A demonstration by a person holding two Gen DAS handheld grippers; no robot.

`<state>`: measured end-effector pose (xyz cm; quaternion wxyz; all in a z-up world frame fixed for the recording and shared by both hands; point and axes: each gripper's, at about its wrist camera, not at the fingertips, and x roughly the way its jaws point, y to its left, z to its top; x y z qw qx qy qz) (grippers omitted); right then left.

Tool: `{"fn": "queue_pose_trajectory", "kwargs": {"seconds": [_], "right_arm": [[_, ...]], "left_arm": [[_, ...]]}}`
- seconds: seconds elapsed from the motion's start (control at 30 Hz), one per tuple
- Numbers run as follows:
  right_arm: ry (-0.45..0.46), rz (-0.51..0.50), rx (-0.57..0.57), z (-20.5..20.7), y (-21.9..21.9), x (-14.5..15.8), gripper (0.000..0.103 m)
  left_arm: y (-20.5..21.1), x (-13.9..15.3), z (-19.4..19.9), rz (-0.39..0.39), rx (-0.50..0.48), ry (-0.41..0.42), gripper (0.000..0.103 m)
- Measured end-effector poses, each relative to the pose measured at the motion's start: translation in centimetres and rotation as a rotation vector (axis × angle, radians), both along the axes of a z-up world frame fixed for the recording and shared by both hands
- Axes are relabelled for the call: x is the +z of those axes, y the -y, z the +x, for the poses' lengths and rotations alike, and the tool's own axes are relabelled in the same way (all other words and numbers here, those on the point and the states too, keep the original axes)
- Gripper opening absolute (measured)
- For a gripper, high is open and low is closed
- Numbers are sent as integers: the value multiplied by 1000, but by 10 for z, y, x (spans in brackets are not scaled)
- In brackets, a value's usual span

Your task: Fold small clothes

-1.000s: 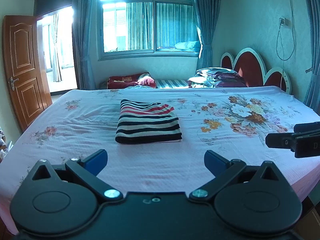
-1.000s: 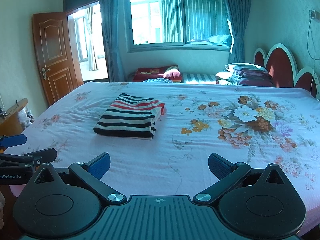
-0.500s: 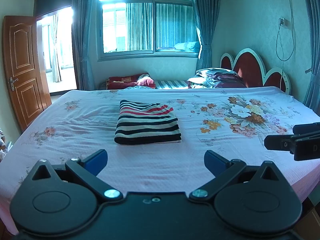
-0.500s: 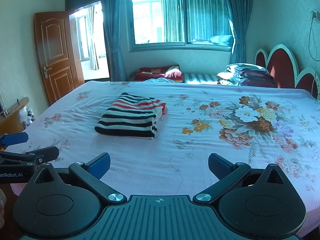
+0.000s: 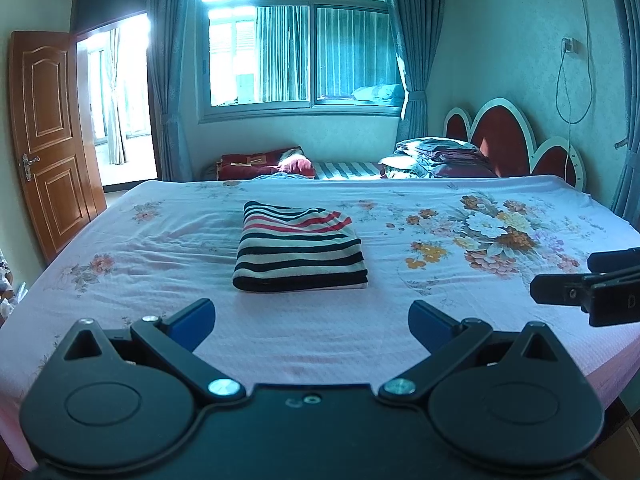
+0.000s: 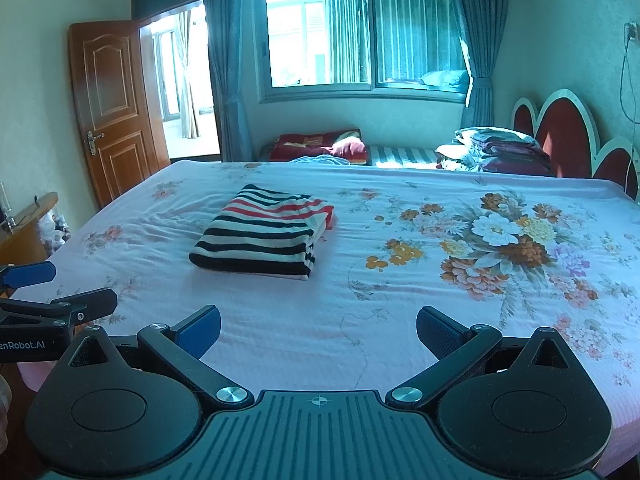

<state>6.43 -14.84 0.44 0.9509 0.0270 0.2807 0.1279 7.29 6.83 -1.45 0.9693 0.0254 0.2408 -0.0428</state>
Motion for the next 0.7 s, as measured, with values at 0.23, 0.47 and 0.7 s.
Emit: {"fn": "queue_pose_trajectory", "kwargs": {"seconds": [0.23,0.47,0.7], "right_arm": [[0,0,5,3,0,0,103],[4,-1,11,4,1,1,103],[-5,-5,16,5,2,-1,103]], "left_arm": [[-2,0,3,-2,5,2,103],[-3,0,6,4,5,10,102],[2,1,9,9,-2,-1,103]]}}
